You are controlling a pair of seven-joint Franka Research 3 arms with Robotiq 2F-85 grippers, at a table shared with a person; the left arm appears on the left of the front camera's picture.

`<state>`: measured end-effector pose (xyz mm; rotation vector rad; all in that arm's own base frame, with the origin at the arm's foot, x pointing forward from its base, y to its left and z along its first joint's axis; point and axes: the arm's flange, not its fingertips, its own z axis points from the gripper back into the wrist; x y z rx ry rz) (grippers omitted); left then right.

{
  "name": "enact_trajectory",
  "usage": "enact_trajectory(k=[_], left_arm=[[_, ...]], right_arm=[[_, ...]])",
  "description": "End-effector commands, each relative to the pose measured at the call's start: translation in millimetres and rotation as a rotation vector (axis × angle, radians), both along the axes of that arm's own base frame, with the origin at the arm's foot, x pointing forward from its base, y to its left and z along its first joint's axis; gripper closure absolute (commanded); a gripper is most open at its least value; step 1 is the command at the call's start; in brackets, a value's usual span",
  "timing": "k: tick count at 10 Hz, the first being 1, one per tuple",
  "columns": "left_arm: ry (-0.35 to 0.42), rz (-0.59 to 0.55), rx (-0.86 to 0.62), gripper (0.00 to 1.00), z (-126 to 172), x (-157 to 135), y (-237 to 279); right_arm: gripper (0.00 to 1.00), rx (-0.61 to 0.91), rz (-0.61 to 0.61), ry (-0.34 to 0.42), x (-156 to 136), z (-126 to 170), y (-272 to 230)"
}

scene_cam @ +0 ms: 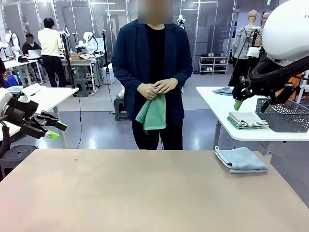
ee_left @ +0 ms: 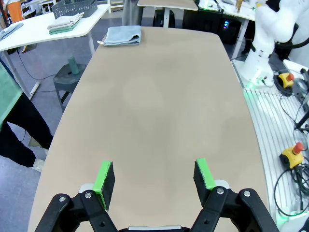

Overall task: Fold the towels and place them in the basket.
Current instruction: Place the folded Towel with hook on the right side of the table, then when a person lays out a Towel with hook on the table, fold it in half twice.

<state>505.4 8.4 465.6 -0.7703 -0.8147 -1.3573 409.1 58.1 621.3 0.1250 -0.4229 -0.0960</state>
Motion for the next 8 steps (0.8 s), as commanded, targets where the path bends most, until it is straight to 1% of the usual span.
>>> enact_trajectory(k=[1,8], left_arm=[[-0.003,-0.006,0.005,0.16,1.7,-1.2,0.7],[-0.003,-0.006,0.005,0.16,1.7,-1.2,0.7]], right_arm=[[0.15,0.010,-0.017,0.002,-1.6,1.1,0.6],[0.15,0.010,-0.017,0.002,-1.6,1.1,0.6]])
